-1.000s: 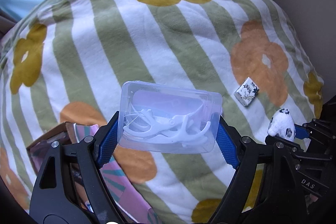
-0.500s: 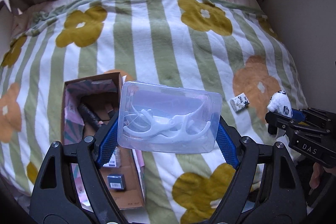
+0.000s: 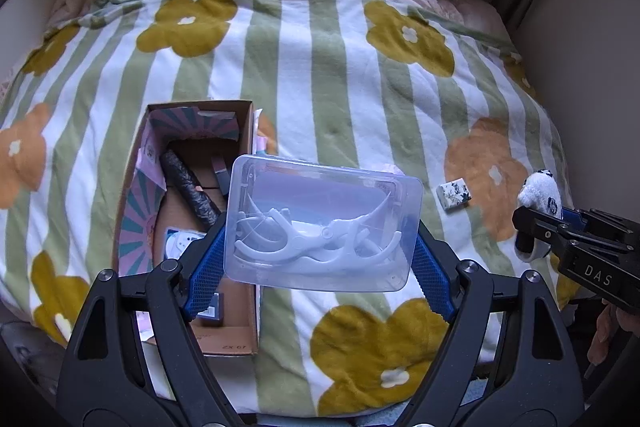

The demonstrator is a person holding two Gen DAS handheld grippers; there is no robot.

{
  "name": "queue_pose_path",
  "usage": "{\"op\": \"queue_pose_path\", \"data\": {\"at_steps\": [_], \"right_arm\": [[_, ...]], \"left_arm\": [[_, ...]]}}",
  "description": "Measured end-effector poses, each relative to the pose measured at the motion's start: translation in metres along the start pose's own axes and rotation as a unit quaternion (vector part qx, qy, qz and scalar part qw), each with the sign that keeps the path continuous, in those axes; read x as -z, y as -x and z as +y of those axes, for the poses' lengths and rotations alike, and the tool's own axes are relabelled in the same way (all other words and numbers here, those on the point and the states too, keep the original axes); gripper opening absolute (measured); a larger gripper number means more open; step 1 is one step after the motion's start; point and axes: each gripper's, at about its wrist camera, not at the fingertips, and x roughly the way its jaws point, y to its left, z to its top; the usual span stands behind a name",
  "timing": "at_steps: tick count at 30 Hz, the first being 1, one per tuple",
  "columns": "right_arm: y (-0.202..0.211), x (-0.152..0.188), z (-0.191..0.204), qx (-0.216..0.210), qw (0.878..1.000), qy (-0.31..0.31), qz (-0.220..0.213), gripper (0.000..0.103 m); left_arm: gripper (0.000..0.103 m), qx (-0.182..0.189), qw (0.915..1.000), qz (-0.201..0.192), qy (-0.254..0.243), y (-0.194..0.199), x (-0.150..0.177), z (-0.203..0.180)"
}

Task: Organize objects
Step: 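Carry the floss-pick box with the left gripper while the right carries the panda ball to the cardboard box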

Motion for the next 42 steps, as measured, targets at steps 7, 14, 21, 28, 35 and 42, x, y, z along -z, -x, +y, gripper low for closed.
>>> {"op": "queue_pose_path", "data": {"at_steps": [7,14,21,28,35,42], "right_arm": [[-0.002,-0.012,0.018,-0.015,0.999,0.039,-0.001,0.031],[-0.014,-0.031,0.052,-0.044,0.994,0.096,0.006,0.031],[-0.039,-0.051,0.098,-0.077,0.983,0.166,0.024,0.031],[-0.074,-0.076,0.151,-0.101,0.965,0.238,0.045,0.031],[-0.118,-0.098,0.204,-0.108,0.946,0.297,0.067,0.031],[-0.168,-0.113,0.242,-0.110,0.937,0.318,0.096,0.031]], "left_arm": [[0.081,-0.015,0.9996,-0.010,0.021,0.008,0.000,0.010],[0.081,-0.044,0.9961,-0.019,0.074,0.017,0.009,0.041],[0.081,-0.078,0.9867,-0.011,0.142,0.020,0.032,0.081],[0.081,-0.104,0.9712,0.007,0.214,0.008,0.055,0.118],[0.081,-0.107,0.9587,0.035,0.261,-0.022,0.062,0.143],[0.081,-0.108,0.9510,0.058,0.284,-0.062,0.055,0.168]]}}
